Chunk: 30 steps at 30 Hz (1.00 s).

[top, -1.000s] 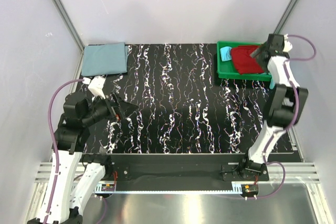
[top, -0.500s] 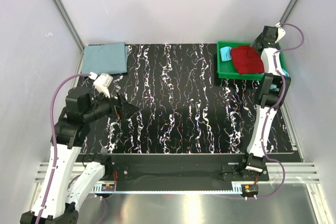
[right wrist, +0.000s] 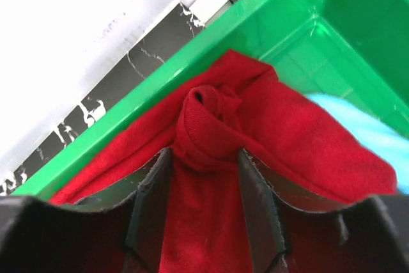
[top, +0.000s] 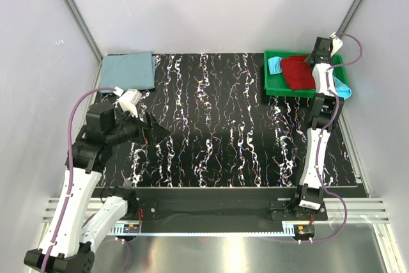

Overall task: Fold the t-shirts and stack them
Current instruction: Grab the tshirt from the pile, then move the tshirt to the center of the board

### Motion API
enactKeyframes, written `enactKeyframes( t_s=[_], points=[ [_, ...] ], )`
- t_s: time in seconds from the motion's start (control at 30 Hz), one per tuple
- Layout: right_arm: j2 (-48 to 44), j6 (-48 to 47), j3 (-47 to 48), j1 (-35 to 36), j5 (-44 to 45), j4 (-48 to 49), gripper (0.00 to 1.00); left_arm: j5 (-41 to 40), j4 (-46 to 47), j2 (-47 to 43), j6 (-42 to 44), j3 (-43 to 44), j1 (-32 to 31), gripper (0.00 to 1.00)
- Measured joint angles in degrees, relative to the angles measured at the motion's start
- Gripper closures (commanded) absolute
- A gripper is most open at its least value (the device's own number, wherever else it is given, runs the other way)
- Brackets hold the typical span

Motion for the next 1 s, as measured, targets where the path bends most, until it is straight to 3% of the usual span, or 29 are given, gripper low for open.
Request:
enactKeyframes(
  t_s=[0.1,0.13,0.23,0.4,0.47,0.67,1.0],
  points=[
    [1.22,-1.62,1.86,0.0,0.48,0.0,0.81,0.0,-0.33,0.39,-0.04,0.37,-0.02,0.09],
    [1.25,-2.05,1.97,0.0,0.57,-0.11,0.92,0.0,-0.55,0.66,-0.09,0.68,0.0,0.09],
    [1.2,-2.8,2.19,0.0,0.61,-0.24,1.0,0.0,-0.85,1.07,-0.48,1.62,-0.02,0.1],
    [-0.92,-2.01,0.76,0.0,-0.5,-1.42,1.0,-0.63,-0.92,1.44,-2.1,2.69,-0.02,0.1],
    [-3.43,-1.27,-0.44,0.07,-0.79,-2.51,1.0,-1.16,-0.81,1.64,-3.02,3.23,-0.02,0.04],
    [-17.07,1.16,-1.11,0.42,-2.27,-4.28,1.0,-2.64,-0.66,1.42,-6.49,3.78,-0.07,0.01],
    [-38.84,0.9,8.26,5.18,-3.58,-3.37,1.0,-2.12,-0.39,-0.74,-12.98,3.78,-0.07,0.01]
  ],
)
